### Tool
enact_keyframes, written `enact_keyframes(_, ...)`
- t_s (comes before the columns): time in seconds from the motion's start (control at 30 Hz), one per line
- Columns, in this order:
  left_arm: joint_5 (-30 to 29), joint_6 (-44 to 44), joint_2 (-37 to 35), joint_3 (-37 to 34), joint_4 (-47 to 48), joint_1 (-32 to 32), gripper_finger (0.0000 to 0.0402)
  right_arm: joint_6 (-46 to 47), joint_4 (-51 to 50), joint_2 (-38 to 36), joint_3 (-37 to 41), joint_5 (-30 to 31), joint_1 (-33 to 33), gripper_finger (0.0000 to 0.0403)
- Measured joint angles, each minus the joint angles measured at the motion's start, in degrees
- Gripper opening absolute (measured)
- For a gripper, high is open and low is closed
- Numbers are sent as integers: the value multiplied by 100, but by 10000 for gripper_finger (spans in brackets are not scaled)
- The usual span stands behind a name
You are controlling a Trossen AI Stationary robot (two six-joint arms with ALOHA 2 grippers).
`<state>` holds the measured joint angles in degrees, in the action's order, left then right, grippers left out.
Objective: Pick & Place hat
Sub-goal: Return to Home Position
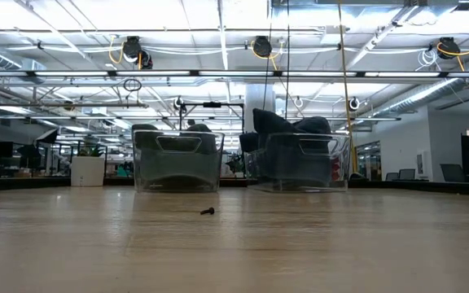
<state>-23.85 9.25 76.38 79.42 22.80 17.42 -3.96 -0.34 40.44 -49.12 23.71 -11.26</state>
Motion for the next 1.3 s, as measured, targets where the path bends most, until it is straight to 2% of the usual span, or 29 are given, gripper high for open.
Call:
enact_keyframes(0.17,-3,-36,-454,2,593,93,195,3,-44,-67,-2,9,-12,4)
enact_keyframes(0.3,-15,103,-701,5,1532,151,201,-57,-709,-170,-2,9,-12,4)
enact_keyframes(0.4,-214,117,-892,-256,1682,205,204,-227,-1312,-359,-2,13,-12,4)
enact_keyframes(0.6,-462,-66,-1745,-1531,665,342,197,41,-1661,-1140,289,-132,-11,2)
enact_keyframes(0.7,-477,-169,-2354,-2452,-84,419,196,10,-1563,-1710,788,-432,-12,4)
enact_keyframes(0.97,-473,-124,-3967,-4698,-1660,552,203,300,-1161,-3091,2232,-269,-12,2)
enact_keyframes(1.13,-474,-154,-4717,-5708,-2417,610,197,371,-645,-3820,3081,-306,-12,4)
enact_keyframes(1.3,-475,-144,-5214,-6484,-2935,673,198,414,-374,-4030,3752,-409,-10,2)
